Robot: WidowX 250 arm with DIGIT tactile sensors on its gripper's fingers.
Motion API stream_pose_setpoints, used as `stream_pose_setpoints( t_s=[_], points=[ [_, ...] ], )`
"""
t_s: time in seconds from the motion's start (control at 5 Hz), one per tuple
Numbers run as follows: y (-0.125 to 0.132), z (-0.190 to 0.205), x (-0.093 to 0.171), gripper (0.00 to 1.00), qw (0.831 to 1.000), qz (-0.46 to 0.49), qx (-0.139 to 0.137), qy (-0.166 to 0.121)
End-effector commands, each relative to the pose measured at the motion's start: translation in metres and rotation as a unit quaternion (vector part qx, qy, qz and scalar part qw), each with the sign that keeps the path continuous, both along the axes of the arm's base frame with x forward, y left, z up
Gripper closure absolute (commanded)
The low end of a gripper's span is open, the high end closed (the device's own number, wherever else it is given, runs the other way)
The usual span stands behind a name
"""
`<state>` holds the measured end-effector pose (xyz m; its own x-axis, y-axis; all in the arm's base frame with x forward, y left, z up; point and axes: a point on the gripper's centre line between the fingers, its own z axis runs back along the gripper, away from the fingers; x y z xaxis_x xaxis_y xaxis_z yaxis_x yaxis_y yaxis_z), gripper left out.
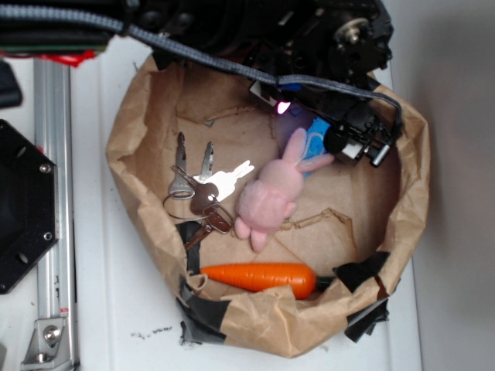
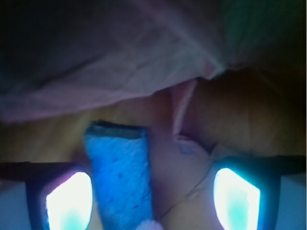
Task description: Grab the blue sponge.
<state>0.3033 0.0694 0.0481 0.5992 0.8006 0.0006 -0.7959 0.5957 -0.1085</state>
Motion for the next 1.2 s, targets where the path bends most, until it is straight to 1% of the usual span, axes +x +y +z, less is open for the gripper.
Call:
stream_pose_setpoints(
  t_s=[0.0,0.2,0.4,0.8,1.0],
  points=[
    [-0.002,-0.001,-0.014,0.04,1.0,-0.02,-0.01,0.017],
    [-0.008,-0.004,-0.01,1.0,0.999,-0.042,0.001,0.028],
    [-0.009,-0.005,-0.008,1.0,0.998,-0.055,0.008,0.029],
    [-0.013,0.002,-0.007,1.0,0.994,-0.099,0.032,0.019],
    [-0.01,0.01,-0.013,1.0,0.994,-0.101,0.031,0.004]
  ],
)
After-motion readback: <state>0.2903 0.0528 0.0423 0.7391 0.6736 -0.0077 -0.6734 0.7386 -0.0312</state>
